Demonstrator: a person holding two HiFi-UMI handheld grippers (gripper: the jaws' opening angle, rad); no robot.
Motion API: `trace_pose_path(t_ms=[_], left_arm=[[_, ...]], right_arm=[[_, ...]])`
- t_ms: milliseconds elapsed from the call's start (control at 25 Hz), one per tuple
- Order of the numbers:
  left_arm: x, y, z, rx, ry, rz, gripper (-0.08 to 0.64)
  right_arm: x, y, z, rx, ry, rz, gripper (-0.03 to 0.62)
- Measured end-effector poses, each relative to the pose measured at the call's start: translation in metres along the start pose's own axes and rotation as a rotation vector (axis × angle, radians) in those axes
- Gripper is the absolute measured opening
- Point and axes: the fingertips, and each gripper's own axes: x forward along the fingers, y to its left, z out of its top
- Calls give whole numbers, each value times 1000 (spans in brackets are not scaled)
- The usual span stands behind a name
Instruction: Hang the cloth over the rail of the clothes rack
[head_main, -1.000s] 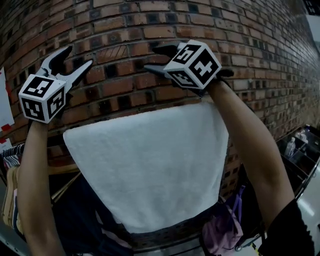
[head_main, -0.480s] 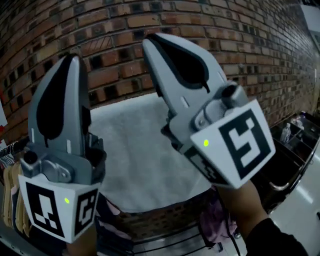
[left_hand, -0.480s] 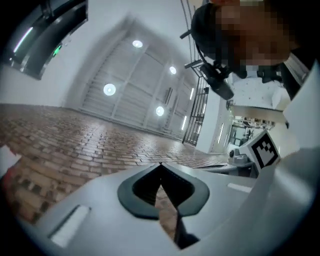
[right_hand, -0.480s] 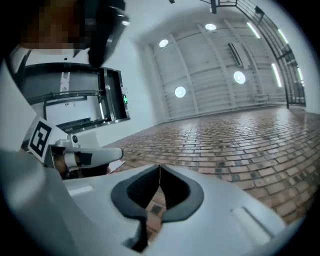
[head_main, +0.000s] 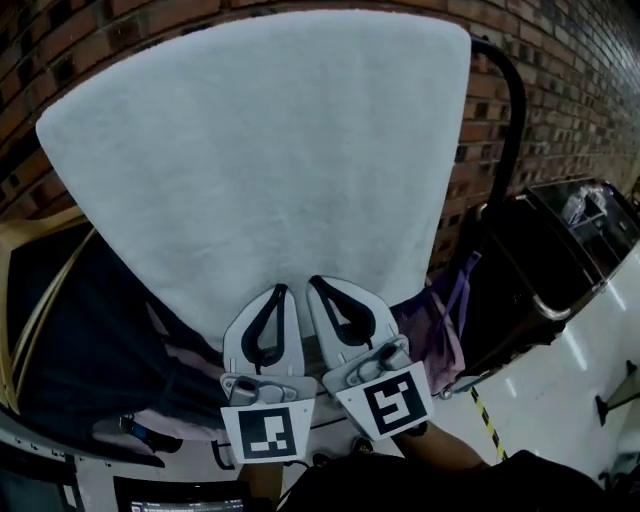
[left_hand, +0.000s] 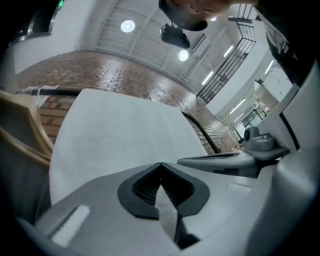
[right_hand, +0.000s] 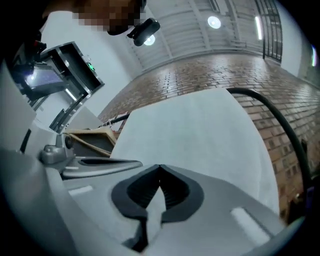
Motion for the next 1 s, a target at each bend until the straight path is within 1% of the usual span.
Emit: trace_pose_path(t_ms=[40,80,160,240,400,560,680,840,1000], left_arm=[[-5,-1,-18,-36,44,4,8],[-9,-2,-31,-70,68,10,8],[-17,-5,-43,-97,83,18,8],[-21,-12,-49,-90,93,15,8],[-21,-20,-49,-98,96,4,8],[-17,-25,-46,-87,93,3,8],[-15,-27,-45,-108,95,16,8],[-15,-28,-45,-93,105,10,8],[-11,-27,-49,-112,108,5,8]], right_arm=[[-5,5,-12,10,31,7,5],[-11,10,-22,15,57,16,5],[-21,17,-39,20,105,28,5],[-26,17,-47,37,131,28,5],[-28,15,-48,39,128,23,5],[-31,11,-51,58,131,2,5],[-33,5,-52,50,134,-16,5],[-33,0,-55,40,142,-25,5],[-30,0,-57,22,142,-30,5]])
